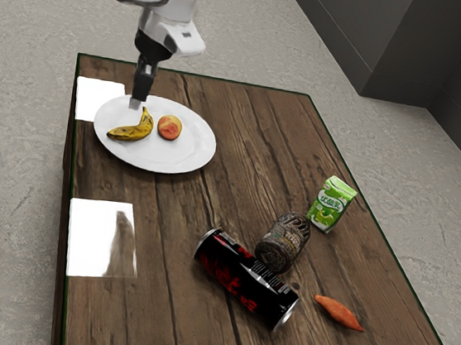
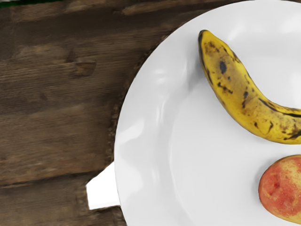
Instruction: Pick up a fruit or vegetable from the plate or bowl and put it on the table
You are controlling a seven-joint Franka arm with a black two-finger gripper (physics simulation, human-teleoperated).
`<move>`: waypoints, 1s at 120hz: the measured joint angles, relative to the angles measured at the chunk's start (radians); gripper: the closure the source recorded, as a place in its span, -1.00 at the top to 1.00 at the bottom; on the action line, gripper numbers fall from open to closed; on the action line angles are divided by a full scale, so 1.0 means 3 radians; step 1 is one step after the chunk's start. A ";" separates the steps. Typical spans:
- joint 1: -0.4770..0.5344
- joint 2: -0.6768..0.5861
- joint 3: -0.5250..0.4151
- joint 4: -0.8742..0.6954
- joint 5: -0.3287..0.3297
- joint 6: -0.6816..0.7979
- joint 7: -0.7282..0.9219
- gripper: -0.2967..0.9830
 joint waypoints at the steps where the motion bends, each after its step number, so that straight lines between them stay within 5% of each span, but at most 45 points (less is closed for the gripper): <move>1: 0.0000 -0.0005 -0.0001 -0.0023 -0.0002 0.0028 -0.0030 0.50; 40: 0.0139 0.0329 0.0326 0.0095 0.0011 0.0350 -0.1221 0.50; 53: 0.0417 -0.0419 0.0343 -0.0633 0.0011 0.0516 -0.1500 0.49; 66: 0.0439 -0.0596 0.0292 -0.0995 0.0001 0.0814 -0.1733 0.49; 101: 0.0319 -0.0097 0.0239 -0.1055 -0.0012 0.1455 -0.2190 0.48; 120: -0.0312 0.0039 0.1025 -0.1032 0.0246 0.1636 -0.2366 0.48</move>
